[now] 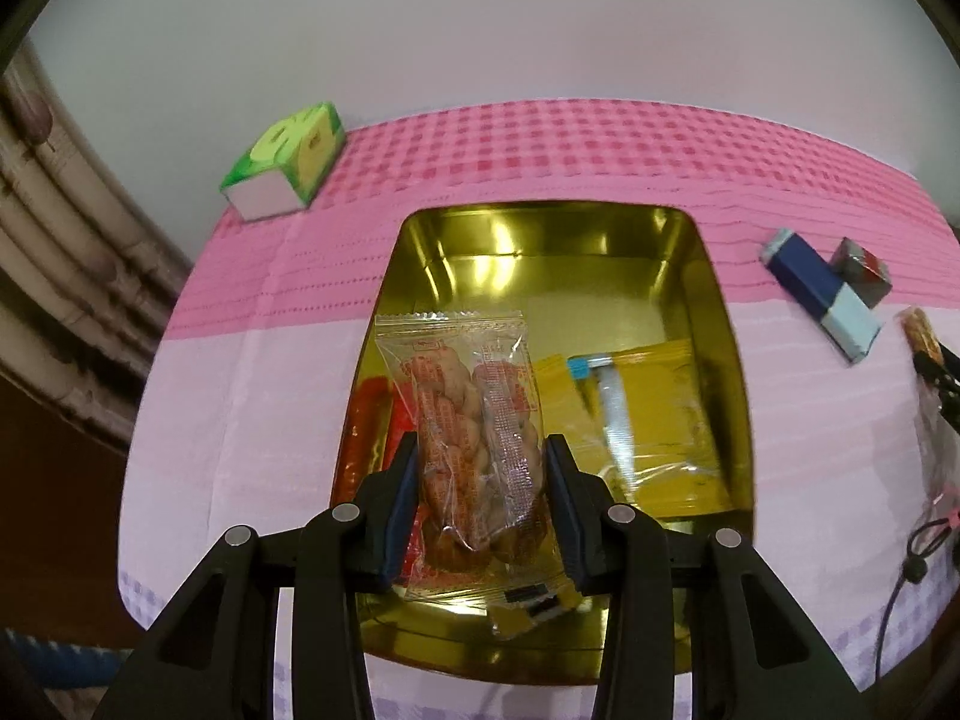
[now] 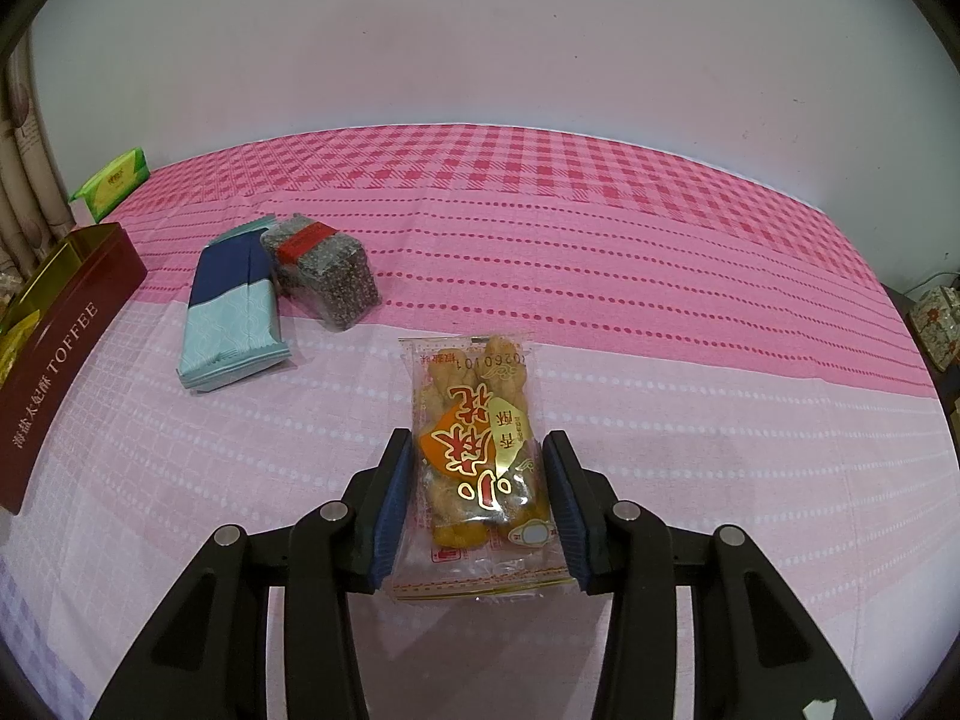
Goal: Organize snacks
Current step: 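Carry the twisted-dough bag over the tray and lower it with the left gripper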
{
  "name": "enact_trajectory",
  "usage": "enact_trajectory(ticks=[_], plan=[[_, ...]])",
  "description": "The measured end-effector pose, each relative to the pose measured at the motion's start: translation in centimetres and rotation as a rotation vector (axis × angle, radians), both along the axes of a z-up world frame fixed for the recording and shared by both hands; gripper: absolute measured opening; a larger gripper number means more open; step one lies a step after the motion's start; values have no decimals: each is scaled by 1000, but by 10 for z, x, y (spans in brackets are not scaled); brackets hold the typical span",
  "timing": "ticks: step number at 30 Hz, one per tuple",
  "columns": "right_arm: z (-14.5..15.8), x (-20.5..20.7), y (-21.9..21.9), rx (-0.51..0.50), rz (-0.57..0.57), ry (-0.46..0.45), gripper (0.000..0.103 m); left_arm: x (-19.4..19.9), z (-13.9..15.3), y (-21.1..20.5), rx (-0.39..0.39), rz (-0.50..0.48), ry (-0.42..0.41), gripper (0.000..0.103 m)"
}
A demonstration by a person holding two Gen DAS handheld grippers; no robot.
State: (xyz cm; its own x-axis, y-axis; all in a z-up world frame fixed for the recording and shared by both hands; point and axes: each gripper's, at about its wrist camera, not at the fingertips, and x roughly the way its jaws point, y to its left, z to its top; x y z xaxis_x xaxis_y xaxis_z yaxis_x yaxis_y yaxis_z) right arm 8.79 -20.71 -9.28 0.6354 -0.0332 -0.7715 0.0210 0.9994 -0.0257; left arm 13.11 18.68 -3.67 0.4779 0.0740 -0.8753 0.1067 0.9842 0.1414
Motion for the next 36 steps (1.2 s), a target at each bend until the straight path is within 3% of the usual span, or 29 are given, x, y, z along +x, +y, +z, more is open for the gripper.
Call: enact_trajectory(ticks=[9,23,36], plan=[[0,0,0,-1,-2,0,41,2,-13,4,28,-52,17,41],[-1,0,-1,1,-3,3,42,2,-15,15,32,-18,22,42],[4,14,0,-2,-26,111,42,-19,-4,19,-2,8,-22,45]])
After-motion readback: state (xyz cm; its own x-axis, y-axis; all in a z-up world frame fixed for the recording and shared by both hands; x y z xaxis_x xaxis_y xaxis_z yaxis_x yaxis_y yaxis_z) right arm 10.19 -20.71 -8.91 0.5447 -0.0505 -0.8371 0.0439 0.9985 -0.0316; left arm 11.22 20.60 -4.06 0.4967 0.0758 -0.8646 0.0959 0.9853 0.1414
